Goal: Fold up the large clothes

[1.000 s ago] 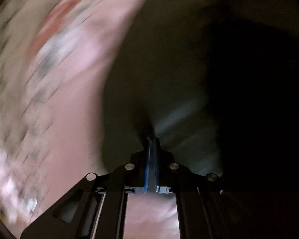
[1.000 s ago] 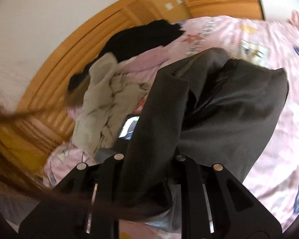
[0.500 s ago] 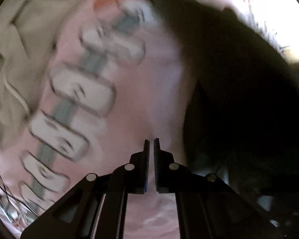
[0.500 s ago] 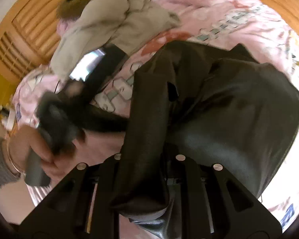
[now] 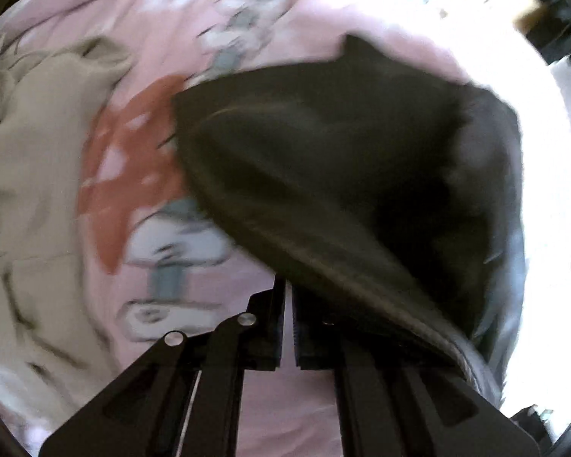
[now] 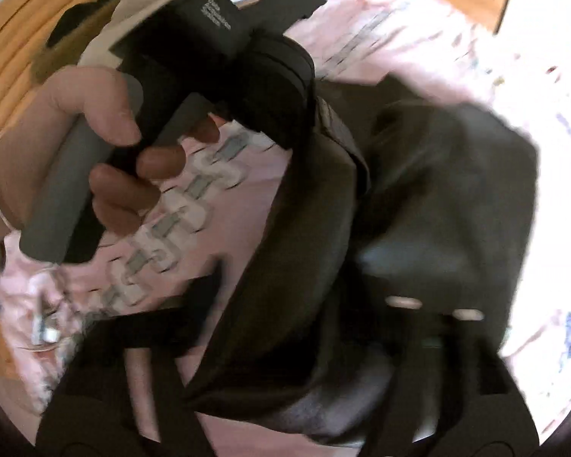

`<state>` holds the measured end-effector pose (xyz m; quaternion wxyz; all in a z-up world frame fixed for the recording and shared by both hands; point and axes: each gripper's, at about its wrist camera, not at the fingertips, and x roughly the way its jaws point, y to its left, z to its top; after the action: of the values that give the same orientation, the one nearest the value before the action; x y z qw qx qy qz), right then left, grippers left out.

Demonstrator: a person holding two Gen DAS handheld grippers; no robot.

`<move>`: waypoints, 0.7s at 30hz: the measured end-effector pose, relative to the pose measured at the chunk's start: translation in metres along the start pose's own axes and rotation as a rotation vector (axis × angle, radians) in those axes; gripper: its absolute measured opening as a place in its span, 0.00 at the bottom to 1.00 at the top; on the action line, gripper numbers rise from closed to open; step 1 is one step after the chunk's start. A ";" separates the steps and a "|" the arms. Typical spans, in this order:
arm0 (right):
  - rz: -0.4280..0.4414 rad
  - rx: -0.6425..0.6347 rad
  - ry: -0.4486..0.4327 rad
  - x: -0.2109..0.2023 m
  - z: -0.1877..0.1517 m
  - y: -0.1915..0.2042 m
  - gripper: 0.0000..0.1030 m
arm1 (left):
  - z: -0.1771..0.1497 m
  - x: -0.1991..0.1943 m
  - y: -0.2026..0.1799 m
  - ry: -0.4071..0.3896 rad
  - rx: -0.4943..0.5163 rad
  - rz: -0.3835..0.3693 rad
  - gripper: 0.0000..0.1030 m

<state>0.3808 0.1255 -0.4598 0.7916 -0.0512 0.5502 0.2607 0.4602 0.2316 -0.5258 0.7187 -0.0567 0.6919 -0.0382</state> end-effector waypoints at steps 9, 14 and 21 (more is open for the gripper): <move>0.057 0.355 -0.126 -0.091 0.058 -0.074 0.89 | -0.078 -0.007 0.082 0.178 -0.131 0.197 0.06; -0.007 0.427 -0.035 -0.023 0.109 -0.119 0.91 | -0.109 -0.007 0.097 0.165 -0.171 0.220 0.09; -0.135 0.312 0.158 0.087 0.120 -0.134 0.91 | -0.121 0.010 0.120 0.125 -0.250 0.206 0.10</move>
<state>0.5678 0.0857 -0.5192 0.7599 0.0148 0.6399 0.1135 0.3367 0.3457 -0.5562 0.6617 -0.0722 0.7368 0.1186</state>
